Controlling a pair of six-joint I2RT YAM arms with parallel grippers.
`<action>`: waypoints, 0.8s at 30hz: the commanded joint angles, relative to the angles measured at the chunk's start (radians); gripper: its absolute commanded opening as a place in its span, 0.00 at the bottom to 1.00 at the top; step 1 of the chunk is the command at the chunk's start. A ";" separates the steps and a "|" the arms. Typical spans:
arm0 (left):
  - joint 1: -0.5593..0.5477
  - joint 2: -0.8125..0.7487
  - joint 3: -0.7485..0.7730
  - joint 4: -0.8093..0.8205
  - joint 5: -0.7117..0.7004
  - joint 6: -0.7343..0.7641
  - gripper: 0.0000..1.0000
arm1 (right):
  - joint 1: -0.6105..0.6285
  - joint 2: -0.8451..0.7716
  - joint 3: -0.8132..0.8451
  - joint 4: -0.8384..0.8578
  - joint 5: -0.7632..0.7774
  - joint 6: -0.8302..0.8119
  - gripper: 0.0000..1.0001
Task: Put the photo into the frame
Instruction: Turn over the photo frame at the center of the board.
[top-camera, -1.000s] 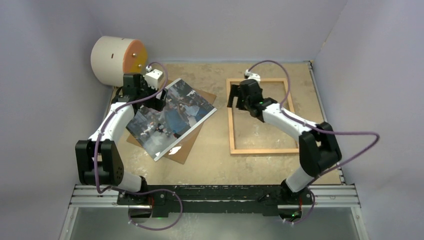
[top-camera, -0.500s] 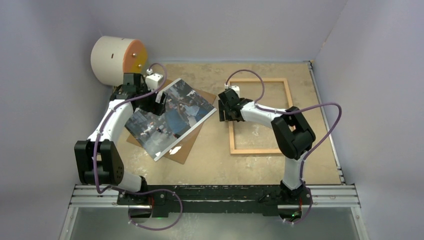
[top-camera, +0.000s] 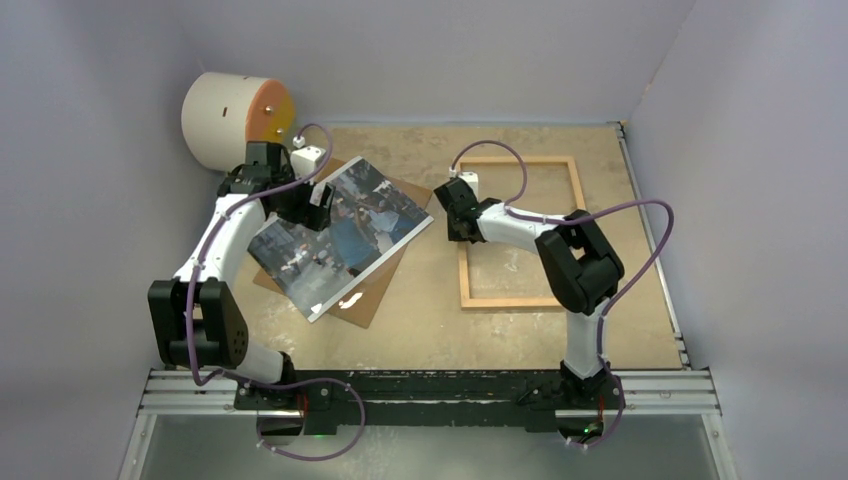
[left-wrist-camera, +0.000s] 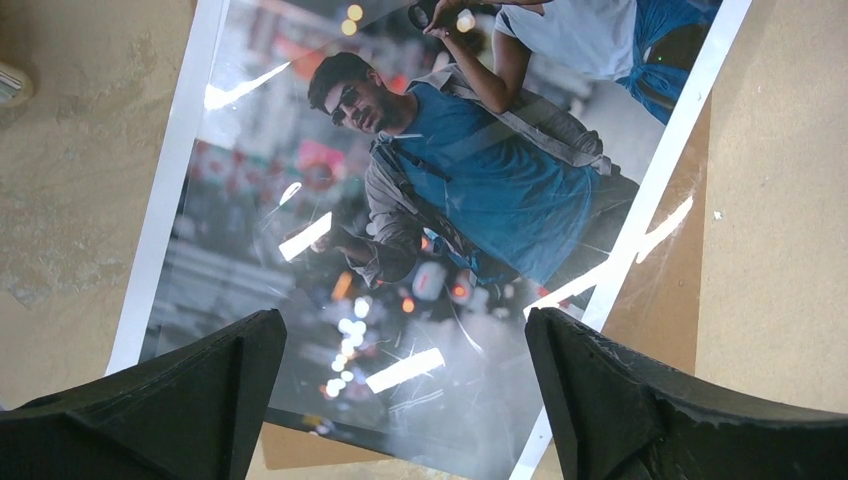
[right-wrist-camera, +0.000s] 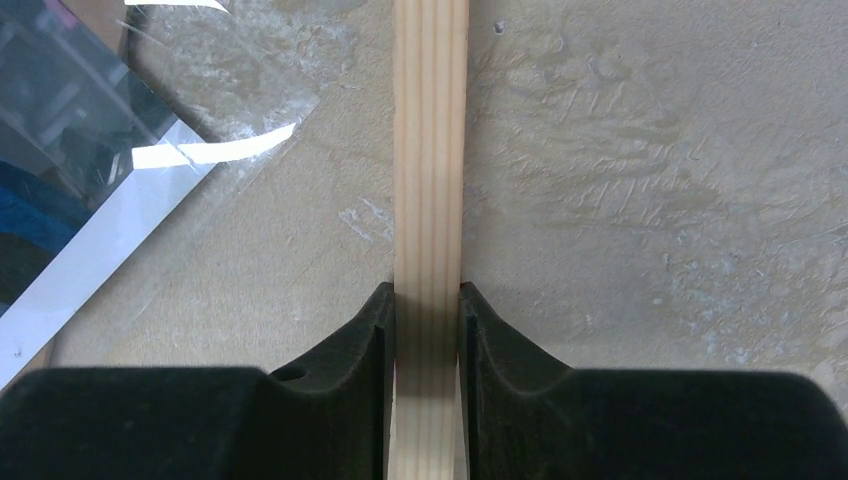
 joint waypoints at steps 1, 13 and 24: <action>0.007 0.005 0.050 -0.028 -0.004 0.006 0.98 | -0.001 0.007 0.018 -0.062 0.002 0.027 0.16; 0.002 0.001 0.104 -0.092 0.050 0.013 1.00 | -0.001 -0.227 0.125 -0.180 -0.073 0.125 0.00; -0.005 -0.013 0.130 -0.125 0.057 0.020 1.00 | -0.001 -0.448 0.180 -0.150 -0.327 0.308 0.00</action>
